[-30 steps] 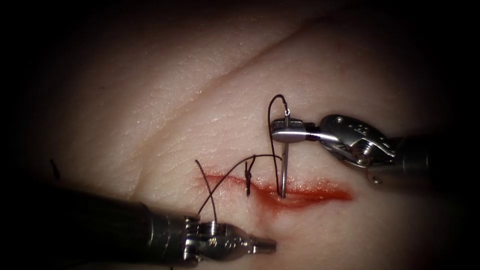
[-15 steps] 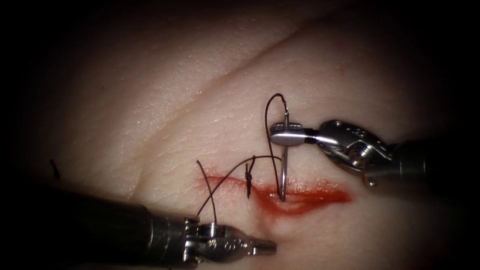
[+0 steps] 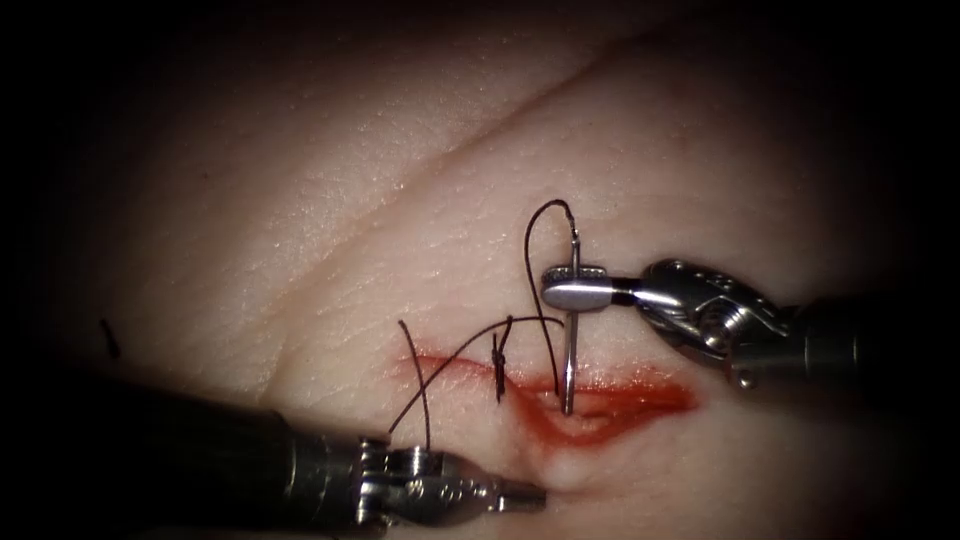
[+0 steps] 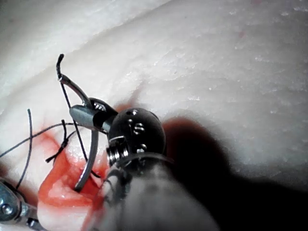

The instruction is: Wound Closure

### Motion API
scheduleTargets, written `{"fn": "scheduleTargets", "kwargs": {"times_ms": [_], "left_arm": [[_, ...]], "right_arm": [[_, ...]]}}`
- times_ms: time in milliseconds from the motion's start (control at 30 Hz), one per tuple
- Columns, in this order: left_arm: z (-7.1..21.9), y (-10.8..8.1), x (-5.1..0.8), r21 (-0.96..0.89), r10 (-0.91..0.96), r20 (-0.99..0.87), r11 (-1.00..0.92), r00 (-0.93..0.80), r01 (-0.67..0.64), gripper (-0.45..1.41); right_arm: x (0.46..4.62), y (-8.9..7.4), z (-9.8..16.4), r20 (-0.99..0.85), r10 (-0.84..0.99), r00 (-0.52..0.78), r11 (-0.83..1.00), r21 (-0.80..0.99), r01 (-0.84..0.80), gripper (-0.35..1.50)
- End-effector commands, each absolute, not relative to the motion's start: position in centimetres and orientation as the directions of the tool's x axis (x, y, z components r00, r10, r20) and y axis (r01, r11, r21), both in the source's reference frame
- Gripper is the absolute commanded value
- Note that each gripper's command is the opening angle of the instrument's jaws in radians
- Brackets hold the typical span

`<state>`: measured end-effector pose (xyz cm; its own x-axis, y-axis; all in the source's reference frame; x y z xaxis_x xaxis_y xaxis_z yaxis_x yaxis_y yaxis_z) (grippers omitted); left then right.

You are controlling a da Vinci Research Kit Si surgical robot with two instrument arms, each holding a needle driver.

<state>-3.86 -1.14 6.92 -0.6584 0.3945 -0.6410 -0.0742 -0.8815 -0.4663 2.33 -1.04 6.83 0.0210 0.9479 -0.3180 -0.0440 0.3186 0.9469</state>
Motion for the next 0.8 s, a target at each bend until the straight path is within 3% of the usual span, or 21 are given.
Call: {"fn": "scheduleTargets", "kwargs": {"times_ms": [33, 800], "left_arm": [[6.97, -1.17, -3.9, -0.468, 0.395, -0.64, -0.881, -0.659, -0.074, -0.18], [6.98, -1.15, -3.91, -0.467, 0.396, -0.639, -0.881, -0.659, -0.077, -0.22]], "right_arm": [[2.4, -1.15, 6.85, -0.304, 0.952, 0.027, 0.305, 0.952, -0.032, -0.35], [2.46, -1.74, 6.46, -0.245, 0.968, 0.056, 0.244, 0.97, 0.015, -0.35]]}}
